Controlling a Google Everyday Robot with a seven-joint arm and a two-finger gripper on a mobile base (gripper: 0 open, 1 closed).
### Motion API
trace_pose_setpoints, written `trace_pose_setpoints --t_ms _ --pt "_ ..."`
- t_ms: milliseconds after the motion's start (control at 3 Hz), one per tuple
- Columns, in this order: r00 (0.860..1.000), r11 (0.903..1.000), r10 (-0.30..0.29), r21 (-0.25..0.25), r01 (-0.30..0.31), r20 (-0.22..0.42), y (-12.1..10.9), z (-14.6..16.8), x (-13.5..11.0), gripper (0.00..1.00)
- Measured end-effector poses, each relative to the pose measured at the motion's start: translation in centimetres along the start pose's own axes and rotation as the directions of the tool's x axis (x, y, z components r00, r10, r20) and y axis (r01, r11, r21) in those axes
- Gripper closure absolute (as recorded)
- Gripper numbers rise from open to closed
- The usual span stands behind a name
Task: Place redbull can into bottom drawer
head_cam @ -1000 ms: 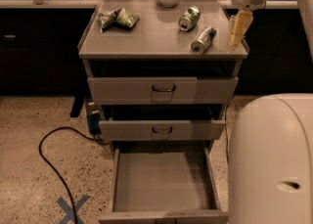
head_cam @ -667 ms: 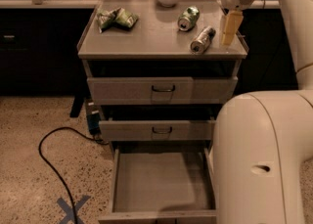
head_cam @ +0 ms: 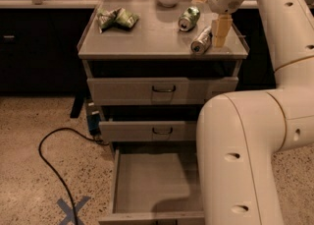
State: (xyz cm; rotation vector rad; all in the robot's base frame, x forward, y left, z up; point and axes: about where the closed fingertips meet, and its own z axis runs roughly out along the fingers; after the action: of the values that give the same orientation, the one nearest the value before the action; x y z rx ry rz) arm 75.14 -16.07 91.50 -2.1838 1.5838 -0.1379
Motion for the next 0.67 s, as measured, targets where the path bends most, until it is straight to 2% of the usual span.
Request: trace_pose_setpoints --t_ms 667 --pt "1.000 0.9999 -0.014 -0.007 0.014 0.002 0.16 1.03 0.63 0.00"
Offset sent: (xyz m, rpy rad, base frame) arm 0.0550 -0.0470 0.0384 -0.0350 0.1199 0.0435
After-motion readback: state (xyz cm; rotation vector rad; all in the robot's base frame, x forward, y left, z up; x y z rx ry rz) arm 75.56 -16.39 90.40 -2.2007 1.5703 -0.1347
